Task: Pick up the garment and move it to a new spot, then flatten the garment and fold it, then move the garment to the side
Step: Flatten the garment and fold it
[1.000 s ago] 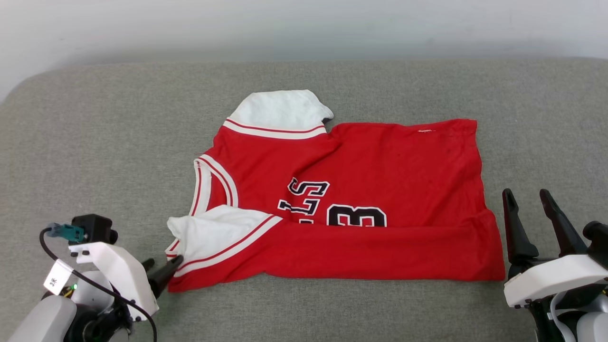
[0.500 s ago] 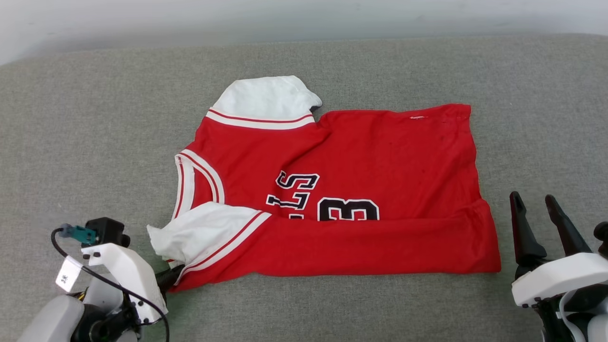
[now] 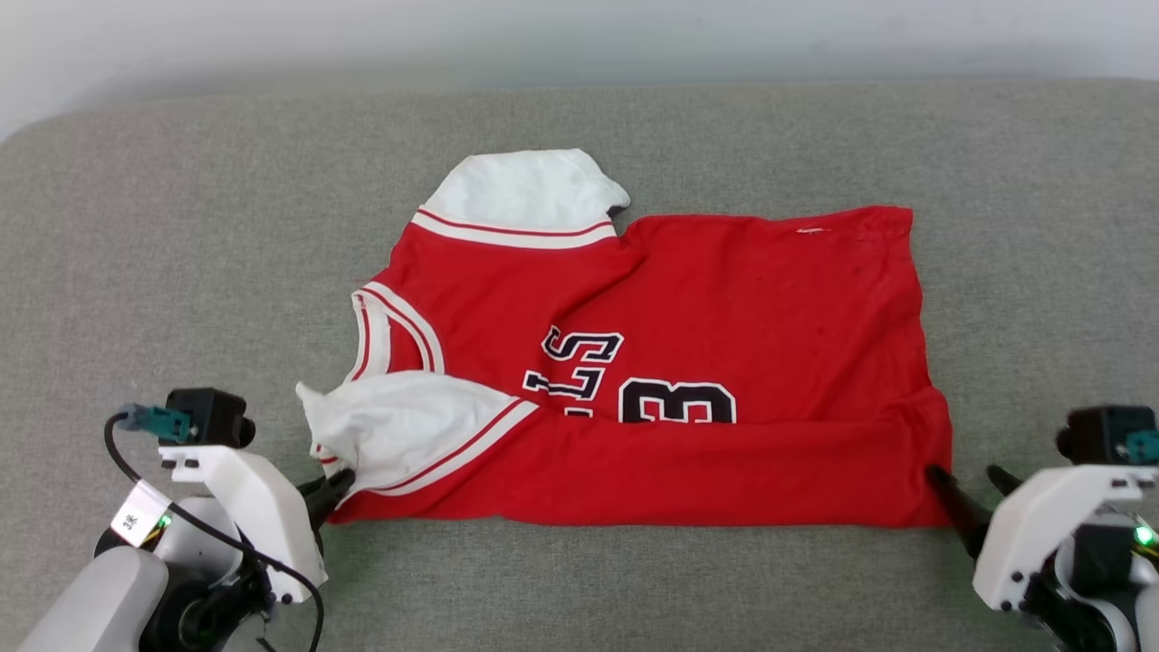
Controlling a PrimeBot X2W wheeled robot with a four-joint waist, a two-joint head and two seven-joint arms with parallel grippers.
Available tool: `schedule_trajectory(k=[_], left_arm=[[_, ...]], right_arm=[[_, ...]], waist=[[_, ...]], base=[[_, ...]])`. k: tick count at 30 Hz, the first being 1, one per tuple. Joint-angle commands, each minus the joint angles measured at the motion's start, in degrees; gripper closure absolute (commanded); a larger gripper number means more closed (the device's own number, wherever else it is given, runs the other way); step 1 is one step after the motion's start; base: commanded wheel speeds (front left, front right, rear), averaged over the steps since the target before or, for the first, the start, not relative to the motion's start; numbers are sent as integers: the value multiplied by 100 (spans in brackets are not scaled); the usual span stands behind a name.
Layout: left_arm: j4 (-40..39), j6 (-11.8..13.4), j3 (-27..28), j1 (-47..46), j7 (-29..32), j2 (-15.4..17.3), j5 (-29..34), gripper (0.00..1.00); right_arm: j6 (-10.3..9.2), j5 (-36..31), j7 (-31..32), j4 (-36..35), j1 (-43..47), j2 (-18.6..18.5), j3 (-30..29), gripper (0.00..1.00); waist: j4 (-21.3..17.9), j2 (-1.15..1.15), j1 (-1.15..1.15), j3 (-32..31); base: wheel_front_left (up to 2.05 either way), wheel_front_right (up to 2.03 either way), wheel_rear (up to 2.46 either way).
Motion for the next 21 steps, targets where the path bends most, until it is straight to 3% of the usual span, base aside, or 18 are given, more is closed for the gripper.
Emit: schedule_trajectory(k=[1,9,11,21], left_arm=[[-73,41,18,-83,7,7,20,100],[-377,108,6,-108,-3,34,73,100],[-390,101,11,-100,-33,6,48,100],[-257,148,30,20,-222,-52,107,100]], right_arm=[[-5,32,38,41,-136,-36,64,0],[-1,329,803,877,-500,-28,746,0],[6,448,1036,1052,-511,1,876,100],[-4,519,821,731,-700,-242,703,100]], waist=[[31,0,0,54],[109,0,0,288],[120,0,0,320],[148,0,0,115]], base=[[0,0,0],[0,0,0],[0,0,0],[0,0,0]])
